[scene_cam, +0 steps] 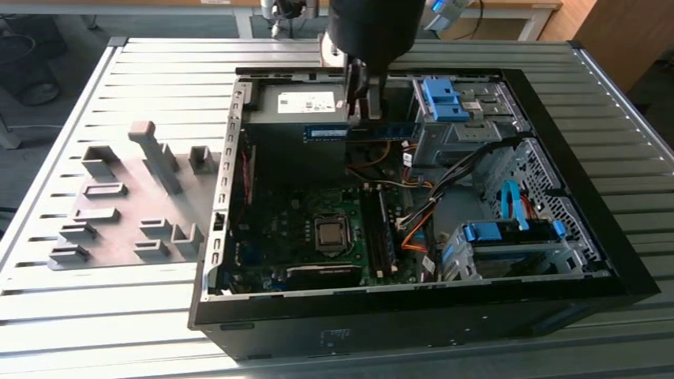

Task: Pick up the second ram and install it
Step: 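Pick up the second ram and move it above second insertion slot, then insert the second ram into the second slot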

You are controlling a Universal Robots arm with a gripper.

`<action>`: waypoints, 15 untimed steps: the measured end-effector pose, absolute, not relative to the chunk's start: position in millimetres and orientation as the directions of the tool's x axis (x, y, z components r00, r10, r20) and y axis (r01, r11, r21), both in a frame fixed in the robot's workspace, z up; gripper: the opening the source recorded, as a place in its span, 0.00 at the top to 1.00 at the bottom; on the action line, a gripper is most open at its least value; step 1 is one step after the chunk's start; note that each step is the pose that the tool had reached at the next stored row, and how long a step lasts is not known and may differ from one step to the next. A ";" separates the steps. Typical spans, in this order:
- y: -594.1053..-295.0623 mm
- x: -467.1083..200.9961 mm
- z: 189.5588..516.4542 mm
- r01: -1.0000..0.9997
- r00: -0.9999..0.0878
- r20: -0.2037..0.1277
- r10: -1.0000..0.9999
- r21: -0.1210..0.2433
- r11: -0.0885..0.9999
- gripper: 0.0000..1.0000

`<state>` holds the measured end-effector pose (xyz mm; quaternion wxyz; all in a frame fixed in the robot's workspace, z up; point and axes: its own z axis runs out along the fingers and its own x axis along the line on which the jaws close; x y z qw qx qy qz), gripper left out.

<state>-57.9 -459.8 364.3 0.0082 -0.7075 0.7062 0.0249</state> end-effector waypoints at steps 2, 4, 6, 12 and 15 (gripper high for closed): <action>-459.8 -54.0 364.2 -1.000 0.001 -0.047 -0.999 0.024 -0.002 0.86; -459.8 -50.3 364.1 -1.000 0.001 -0.047 -0.999 0.024 -0.002 0.86; -459.9 -48.8 364.1 -1.000 0.001 -0.047 -0.999 0.024 -0.002 0.86; -459.8 -47.5 364.0 -1.000 0.001 -0.047 -0.999 0.024 -0.002 0.86; -459.8 -47.4 364.0 -1.000 0.001 -0.047 -0.999 0.024 -0.002 0.86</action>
